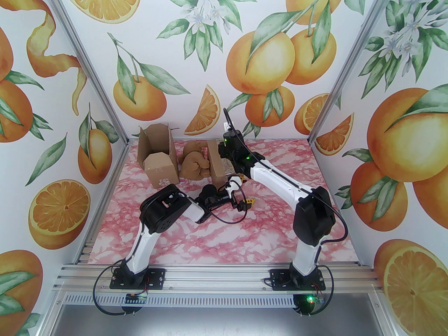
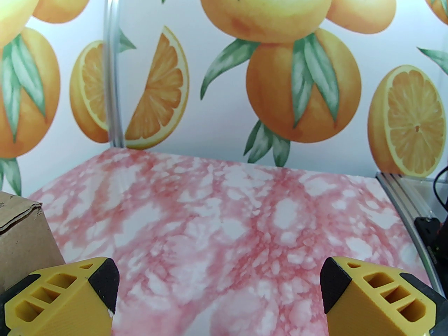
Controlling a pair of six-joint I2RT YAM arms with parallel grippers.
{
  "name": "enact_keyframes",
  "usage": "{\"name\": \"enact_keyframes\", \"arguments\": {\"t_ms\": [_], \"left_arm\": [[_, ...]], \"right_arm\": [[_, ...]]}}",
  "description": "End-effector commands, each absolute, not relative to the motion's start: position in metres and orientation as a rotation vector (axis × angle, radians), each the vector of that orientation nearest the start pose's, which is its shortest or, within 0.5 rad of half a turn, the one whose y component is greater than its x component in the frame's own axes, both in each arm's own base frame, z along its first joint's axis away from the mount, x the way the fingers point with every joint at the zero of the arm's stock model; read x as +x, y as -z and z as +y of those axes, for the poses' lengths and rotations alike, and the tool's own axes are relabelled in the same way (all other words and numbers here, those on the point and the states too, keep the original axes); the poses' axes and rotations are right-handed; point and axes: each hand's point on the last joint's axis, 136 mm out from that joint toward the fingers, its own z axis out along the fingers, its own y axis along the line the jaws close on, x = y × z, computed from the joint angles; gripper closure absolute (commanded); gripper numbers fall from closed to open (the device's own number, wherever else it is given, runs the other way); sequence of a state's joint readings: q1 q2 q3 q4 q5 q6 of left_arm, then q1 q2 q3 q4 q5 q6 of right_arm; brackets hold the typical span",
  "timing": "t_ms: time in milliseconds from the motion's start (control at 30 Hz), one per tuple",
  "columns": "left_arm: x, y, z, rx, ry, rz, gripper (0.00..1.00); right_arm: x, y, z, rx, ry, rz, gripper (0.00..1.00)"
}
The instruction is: Unpack the express box
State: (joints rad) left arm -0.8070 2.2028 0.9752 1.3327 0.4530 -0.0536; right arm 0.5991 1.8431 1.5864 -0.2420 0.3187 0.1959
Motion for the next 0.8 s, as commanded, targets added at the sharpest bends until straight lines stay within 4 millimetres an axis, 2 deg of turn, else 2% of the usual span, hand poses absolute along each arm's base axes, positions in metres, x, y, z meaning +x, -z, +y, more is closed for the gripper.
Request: {"name": "enact_keyframes", "arguments": {"t_ms": [0,467,767], "left_arm": [[0.345,-0.137,-0.437,0.842,0.978,1.305,0.01],[0.358,-0.134,-0.432,0.807,0.946,1.338,0.01],[0.362,-0.134,-0.429,0.788,0.931,1.352,0.01]], "right_arm": [[0.466,-0.257,0.26,-0.206,-0.156,2.061,1.0],[0.443,-0.259,0.262,-0.205,-0.177,2.09,1.0],[0.428,-0.251,0.257,-0.192,-0.194,2.081,1.0]]}}
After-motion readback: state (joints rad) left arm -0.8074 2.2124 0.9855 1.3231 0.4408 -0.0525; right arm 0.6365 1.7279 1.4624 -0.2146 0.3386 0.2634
